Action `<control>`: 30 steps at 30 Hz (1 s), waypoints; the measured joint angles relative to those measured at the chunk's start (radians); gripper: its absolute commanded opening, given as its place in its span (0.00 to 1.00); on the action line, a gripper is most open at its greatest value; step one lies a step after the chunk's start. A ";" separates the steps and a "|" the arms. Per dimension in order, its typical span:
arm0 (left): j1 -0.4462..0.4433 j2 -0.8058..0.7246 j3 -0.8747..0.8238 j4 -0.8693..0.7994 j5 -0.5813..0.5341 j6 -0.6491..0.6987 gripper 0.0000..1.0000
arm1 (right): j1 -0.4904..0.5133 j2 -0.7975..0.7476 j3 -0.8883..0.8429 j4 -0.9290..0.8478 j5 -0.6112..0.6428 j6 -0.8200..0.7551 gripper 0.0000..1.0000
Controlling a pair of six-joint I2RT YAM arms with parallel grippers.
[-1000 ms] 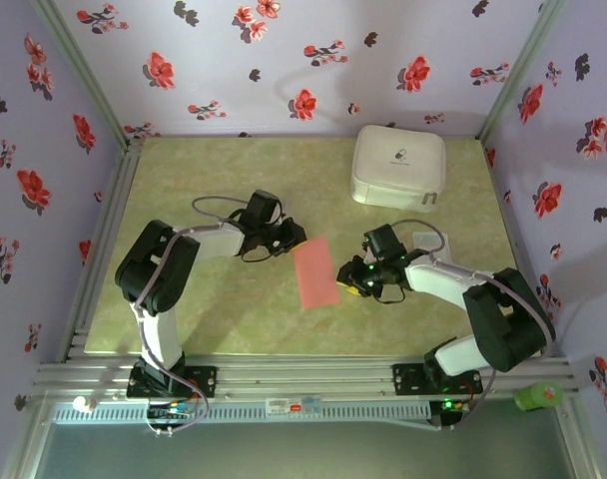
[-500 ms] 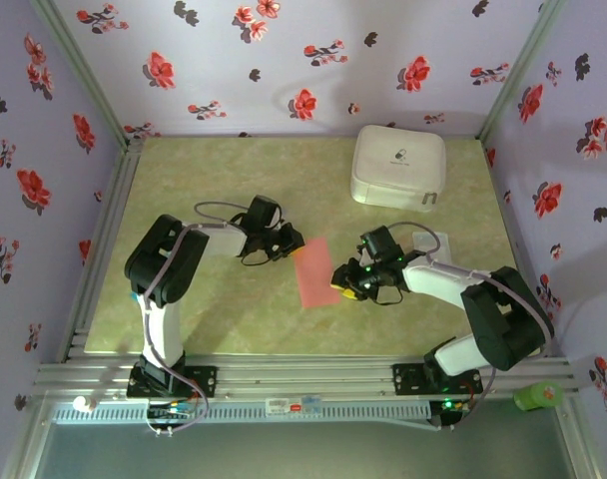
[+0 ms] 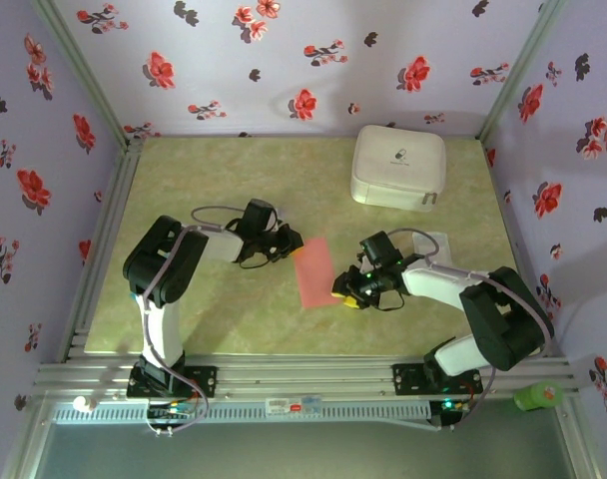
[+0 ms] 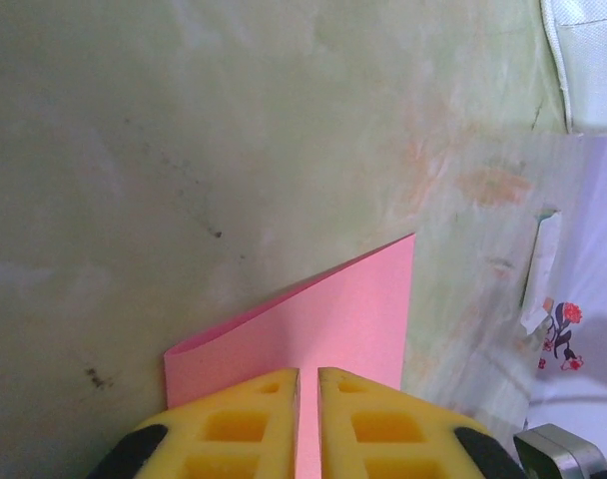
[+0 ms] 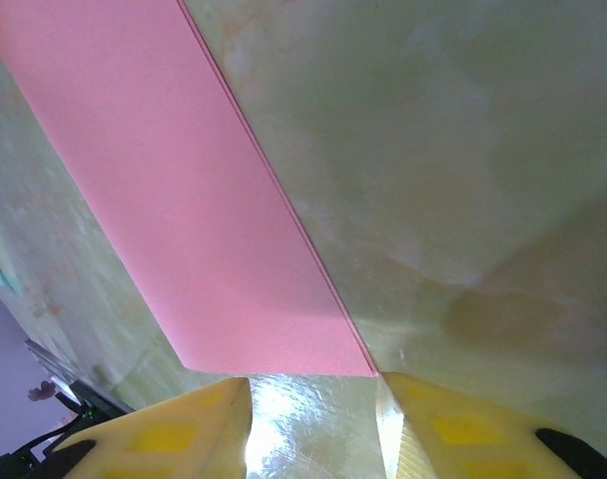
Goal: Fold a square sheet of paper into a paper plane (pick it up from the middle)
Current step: Fold the triangle a second time at the center of the table.
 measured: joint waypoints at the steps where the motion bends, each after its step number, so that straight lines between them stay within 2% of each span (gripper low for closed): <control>1: 0.000 0.000 -0.001 0.002 0.000 -0.004 0.14 | 0.003 0.003 0.000 0.000 -0.003 0.000 0.37; 21: 0.002 0.000 -0.004 0.010 0.003 -0.011 0.13 | 0.011 0.042 -0.010 0.110 -0.018 0.053 0.34; 30: 0.002 0.000 -0.004 0.009 0.006 -0.011 0.14 | 0.046 0.004 -0.027 0.121 -0.026 0.082 0.35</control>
